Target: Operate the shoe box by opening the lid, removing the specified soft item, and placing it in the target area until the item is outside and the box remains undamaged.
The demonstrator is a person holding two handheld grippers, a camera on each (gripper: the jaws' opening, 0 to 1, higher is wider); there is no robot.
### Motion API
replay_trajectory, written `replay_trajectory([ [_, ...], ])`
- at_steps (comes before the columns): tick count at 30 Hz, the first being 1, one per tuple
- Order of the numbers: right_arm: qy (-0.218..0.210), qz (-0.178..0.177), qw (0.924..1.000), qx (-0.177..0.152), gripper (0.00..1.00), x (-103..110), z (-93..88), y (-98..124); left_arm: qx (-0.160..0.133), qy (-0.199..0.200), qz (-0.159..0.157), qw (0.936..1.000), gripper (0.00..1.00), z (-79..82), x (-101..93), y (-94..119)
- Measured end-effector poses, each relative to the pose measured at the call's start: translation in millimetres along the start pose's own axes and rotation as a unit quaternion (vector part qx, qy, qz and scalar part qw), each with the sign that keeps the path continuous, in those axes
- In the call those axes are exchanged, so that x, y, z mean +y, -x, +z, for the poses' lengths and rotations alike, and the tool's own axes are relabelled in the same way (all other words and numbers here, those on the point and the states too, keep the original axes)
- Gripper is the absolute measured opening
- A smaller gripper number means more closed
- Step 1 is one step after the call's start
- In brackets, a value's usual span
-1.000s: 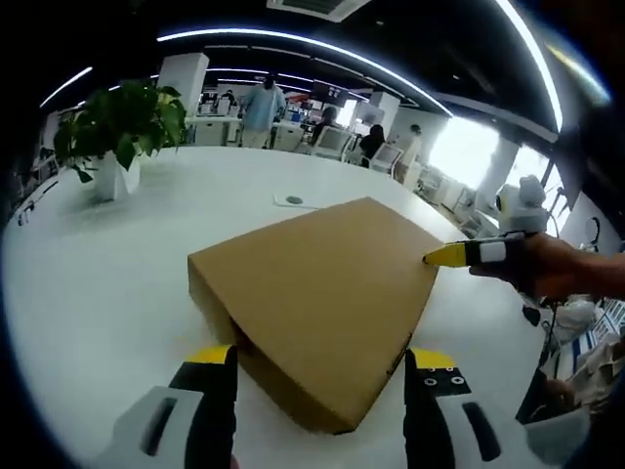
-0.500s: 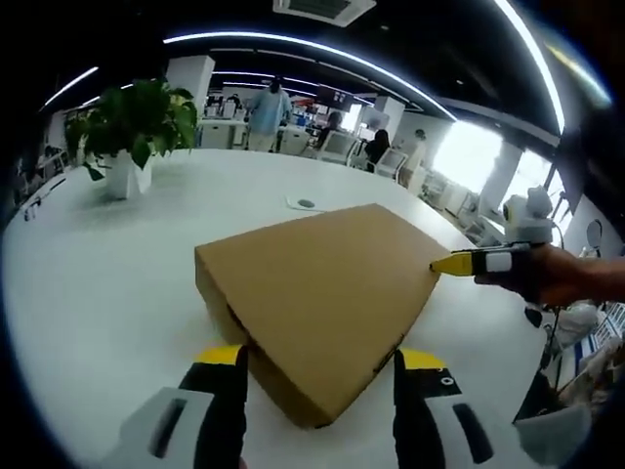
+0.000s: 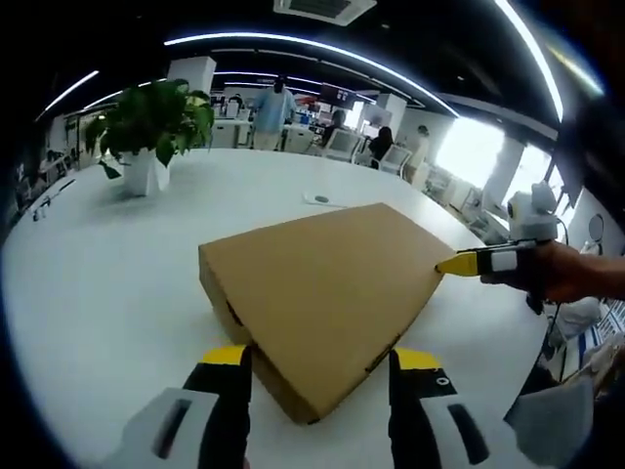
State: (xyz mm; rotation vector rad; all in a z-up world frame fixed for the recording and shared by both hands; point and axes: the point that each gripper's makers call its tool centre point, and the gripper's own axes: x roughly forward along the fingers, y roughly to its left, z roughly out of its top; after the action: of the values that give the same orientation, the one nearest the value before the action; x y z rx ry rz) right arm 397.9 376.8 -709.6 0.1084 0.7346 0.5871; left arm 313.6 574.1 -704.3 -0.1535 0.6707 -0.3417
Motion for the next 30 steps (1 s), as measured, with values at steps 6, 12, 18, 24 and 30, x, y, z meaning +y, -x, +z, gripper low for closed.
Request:
replay_trajectory([
  [6,-0.001,-0.004,1.0000,-0.002,0.60,17.9,-14.3,9.3,0.005,-0.005,-0.003,1.0000,0.56,-11.5,4.3,21.3],
  [12,-0.007,-0.015,0.9997,-0.019,0.59,30.2,-27.7,20.5,0.009,-0.013,-0.012,0.9998,0.55,-20.2,1.5,35.9],
  [18,-0.009,-0.014,0.9997,-0.016,0.59,31.6,-29.9,22.6,0.006,-0.015,-0.010,0.9998,0.54,-21.6,-0.4,39.8],
  [24,0.035,0.040,0.9983,-0.024,0.58,33.9,-31.1,28.5,0.005,-0.010,-0.011,0.9999,0.55,-19.9,-0.3,40.1],
  [30,0.103,0.066,0.9925,0.001,0.60,35.1,-37.4,31.3,0.004,-0.025,-0.019,0.9995,0.58,-20.3,-3.0,41.7],
])
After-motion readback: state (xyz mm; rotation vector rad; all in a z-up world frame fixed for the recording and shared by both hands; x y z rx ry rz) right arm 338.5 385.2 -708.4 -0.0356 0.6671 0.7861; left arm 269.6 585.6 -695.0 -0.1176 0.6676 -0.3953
